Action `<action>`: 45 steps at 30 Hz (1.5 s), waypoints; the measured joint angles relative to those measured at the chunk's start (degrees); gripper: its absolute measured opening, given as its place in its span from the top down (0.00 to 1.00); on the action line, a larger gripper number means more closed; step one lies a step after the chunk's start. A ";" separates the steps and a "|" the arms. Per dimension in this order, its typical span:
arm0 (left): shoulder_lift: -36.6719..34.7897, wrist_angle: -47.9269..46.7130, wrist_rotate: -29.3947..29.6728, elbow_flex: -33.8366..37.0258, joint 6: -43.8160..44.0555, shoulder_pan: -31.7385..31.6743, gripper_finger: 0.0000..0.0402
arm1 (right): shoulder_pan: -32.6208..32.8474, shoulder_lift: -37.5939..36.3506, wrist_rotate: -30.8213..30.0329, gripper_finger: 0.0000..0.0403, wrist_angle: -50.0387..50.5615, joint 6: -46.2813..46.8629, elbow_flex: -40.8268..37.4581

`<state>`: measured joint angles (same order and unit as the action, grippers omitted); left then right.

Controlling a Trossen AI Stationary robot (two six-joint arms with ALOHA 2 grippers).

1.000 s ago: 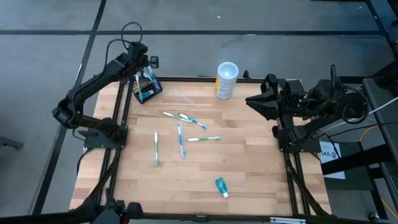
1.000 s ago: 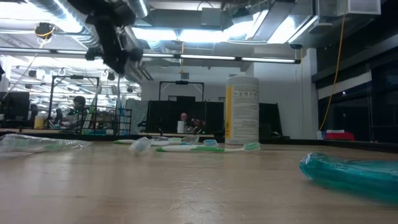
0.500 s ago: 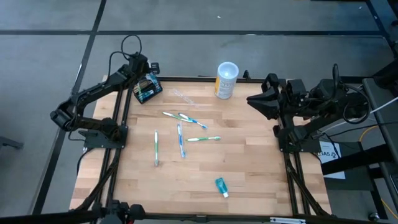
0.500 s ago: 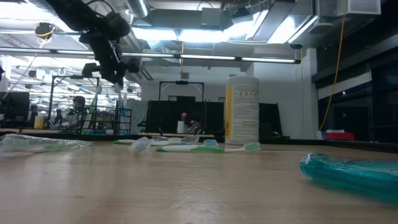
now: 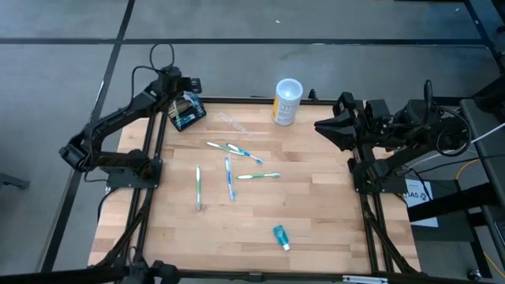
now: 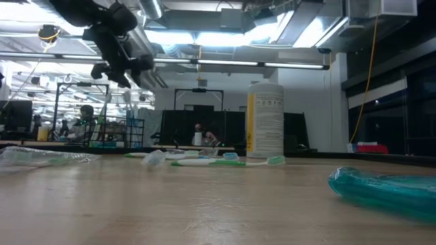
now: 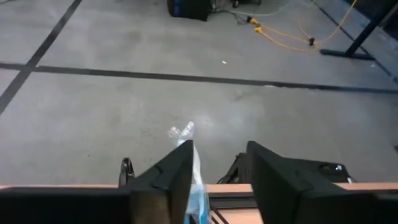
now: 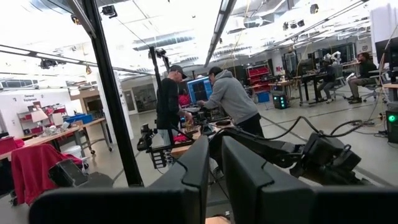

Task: Pick & Place toothbrushing station
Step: Adjust the blue toothbrushes in the black wire organizer, then put the blue toothbrush into the right section of the black organizer

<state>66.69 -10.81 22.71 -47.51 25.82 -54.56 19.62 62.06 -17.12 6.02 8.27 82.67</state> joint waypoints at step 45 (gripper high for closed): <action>37.45 -10.71 -32.35 -22.35 -46.42 42.05 0.66 | 5.05 -0.85 -4.42 0.88 -3.06 -4.85 0.00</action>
<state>104.15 -21.52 -9.65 -69.86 -20.59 -12.51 24.67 61.21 -21.54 2.96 3.42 82.67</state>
